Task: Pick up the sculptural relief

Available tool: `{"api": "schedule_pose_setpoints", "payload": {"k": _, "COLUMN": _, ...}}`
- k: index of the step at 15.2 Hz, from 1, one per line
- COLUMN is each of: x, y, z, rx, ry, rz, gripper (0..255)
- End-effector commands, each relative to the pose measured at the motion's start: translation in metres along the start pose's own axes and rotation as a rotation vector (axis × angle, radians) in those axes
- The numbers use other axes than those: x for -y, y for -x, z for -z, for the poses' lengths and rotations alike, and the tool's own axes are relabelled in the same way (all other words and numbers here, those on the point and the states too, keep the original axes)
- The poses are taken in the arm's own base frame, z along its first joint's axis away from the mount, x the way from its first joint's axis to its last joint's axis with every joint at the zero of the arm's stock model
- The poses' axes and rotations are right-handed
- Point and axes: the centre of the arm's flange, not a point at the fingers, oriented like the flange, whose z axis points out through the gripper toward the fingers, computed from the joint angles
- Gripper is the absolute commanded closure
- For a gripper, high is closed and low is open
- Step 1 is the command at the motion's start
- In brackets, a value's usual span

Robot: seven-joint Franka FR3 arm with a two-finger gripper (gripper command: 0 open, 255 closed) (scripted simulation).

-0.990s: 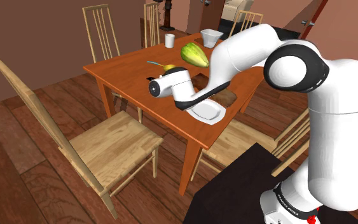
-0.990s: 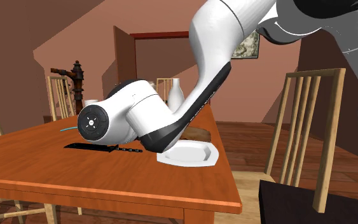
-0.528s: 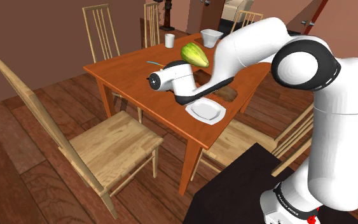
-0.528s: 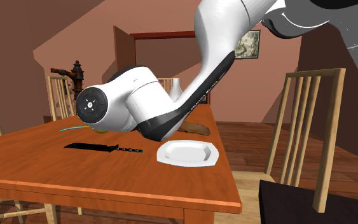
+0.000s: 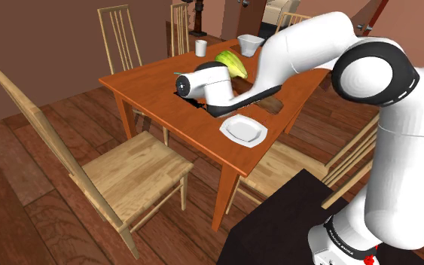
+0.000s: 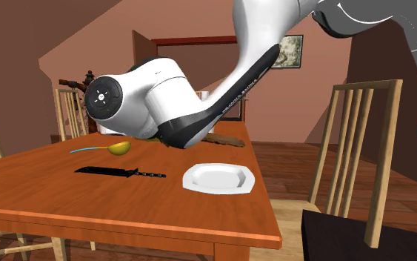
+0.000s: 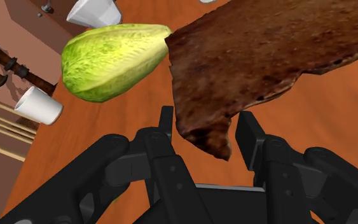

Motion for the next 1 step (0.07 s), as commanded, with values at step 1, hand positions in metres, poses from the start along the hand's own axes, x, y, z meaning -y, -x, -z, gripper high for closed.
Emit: {"api": "schedule_pose_setpoints", "payload": {"k": 1, "x": -0.0024, "y": 0.003, "z": 0.0004, "rx": 0.001, "ry": 0.0, "rz": 0.0, "gripper": 255}}
